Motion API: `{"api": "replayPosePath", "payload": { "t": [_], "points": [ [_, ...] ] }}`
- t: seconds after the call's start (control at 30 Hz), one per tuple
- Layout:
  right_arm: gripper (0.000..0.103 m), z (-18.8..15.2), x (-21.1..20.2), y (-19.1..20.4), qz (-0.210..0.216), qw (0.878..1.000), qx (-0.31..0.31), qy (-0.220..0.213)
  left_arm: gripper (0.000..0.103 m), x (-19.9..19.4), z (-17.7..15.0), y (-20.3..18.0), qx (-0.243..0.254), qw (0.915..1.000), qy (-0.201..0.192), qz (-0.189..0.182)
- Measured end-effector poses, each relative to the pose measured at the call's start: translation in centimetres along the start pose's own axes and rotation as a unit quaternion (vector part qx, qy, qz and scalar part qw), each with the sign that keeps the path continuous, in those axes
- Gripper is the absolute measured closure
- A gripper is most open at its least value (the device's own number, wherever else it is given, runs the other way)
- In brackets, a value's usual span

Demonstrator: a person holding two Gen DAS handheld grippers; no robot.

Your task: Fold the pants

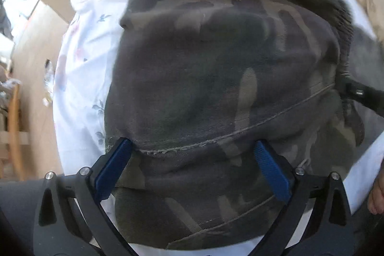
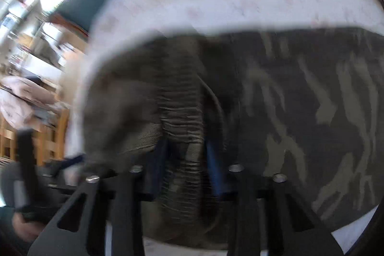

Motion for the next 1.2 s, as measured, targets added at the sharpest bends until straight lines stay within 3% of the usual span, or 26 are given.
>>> {"api": "replayPosePath", "payload": {
  "t": [0.1, 0.2, 0.27, 0.3, 0.33, 0.4, 0.5, 0.57, 0.67, 0.73, 0.77, 0.83, 0.9, 0.93, 0.97, 1.0, 1.03, 1.07, 1.2],
  "points": [
    [0.070, 0.2, -0.1, -0.5, 0.018, 1.000, 0.012, -0.010, 0.004, -1.1, 0.1, 0.1, -0.009, 0.9998, -0.017, -0.003],
    [0.065, -0.4, -3.3, -0.1, 0.031, 0.999, 0.009, -0.043, 0.004, -4.5, -0.3, -0.2, -0.022, 0.9964, -0.070, -0.042],
    [0.052, -1.3, -6.2, -1.2, 0.060, 0.994, 0.044, -0.084, 0.004, -6.5, -0.1, -0.9, -0.014, 0.9927, -0.111, -0.045],
    [0.040, -1.8, -7.5, -2.2, 0.072, 0.989, 0.073, -0.104, 0.004, -7.2, 0.0, -1.3, -0.009, 0.9909, -0.127, -0.042],
    [0.031, -3.0, -8.9, -3.8, 0.086, 0.982, 0.112, -0.128, 0.004, -7.4, 0.3, -1.5, -0.011, 0.9900, -0.133, -0.044],
    [0.028, -5.7, -10.1, -6.4, 0.096, 0.968, 0.178, -0.151, 0.004, -7.2, 0.9, -2.7, -0.015, 0.9891, -0.126, -0.074],
    [0.026, -12.3, -10.2, -10.7, 0.055, 0.942, 0.298, -0.145, 0.004, -6.3, 1.8, -4.1, -0.015, 0.9904, -0.107, -0.086],
    [0.026, -14.7, -9.0, -11.8, 0.092, 0.930, 0.330, -0.130, 0.004, -5.5, 2.1, -4.1, -0.020, 0.9922, -0.095, -0.078],
    [0.026, -17.1, -6.7, -14.9, 0.138, 0.897, 0.401, -0.123, 0.004, -4.5, 3.4, -4.9, -0.034, 0.9933, -0.065, -0.090],
    [0.027, -16.8, -6.5, -17.9, 0.171, 0.871, 0.435, -0.152, 0.004, -4.4, 3.5, -4.4, -0.050, 0.9925, -0.056, -0.097],
    [0.027, -15.9, -7.1, -19.6, 0.172, 0.867, 0.436, -0.167, 0.004, -4.5, 2.9, -4.6, -0.053, 0.9921, -0.056, -0.099],
    [0.027, -13.7, -8.5, -21.8, 0.153, 0.874, 0.422, -0.186, 0.004, -4.9, 3.1, -4.3, -0.061, 0.9913, -0.060, -0.100],
    [0.027, -12.1, -11.4, -25.4, 0.095, 0.876, 0.415, -0.225, 0.004, -5.4, 3.1, -3.1, -0.068, 0.9905, -0.067, -0.100],
    [0.028, -11.7, -12.5, -26.9, 0.078, 0.870, 0.422, -0.241, 0.004, -5.6, 3.3, -2.8, -0.071, 0.9900, -0.069, -0.101],
    [0.028, -11.6, -13.3, -28.4, 0.077, 0.859, 0.436, -0.258, 0.004, -5.7, 3.3, -2.5, -0.073, 0.9895, -0.072, -0.103],
    [0.028, -11.6, -14.4, -30.9, 0.103, 0.838, 0.459, -0.276, 0.004, -5.9, 3.2, -2.0, -0.073, 0.9892, -0.077, -0.101],
    [0.028, -11.3, -15.1, -32.6, 0.118, 0.826, 0.470, -0.287, 0.004, -6.0, 3.2, -1.7, -0.074, 0.9892, -0.081, -0.097],
    [0.028, -11.0, -15.8, -33.9, 0.117, 0.823, 0.472, -0.292, 0.004, -6.1, 3.2, -1.2, -0.075, 0.9894, -0.087, -0.090],
    [0.028, -9.1, -18.3, -36.9, 0.065, 0.834, 0.457, -0.302, 0.004, -6.2, 3.7, 0.3, -0.094, 0.9878, -0.106, -0.065]
  ]
}}
Point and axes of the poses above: each gripper's, at about its wrist camera, not at the fingertips, and x roughly the way its jaws point, y to its left, z to its top, the point moved 6 cm from there along x, roughly the way its jaws point, and after that the axes turned 9 degrees about y, right-handed, at the moved point
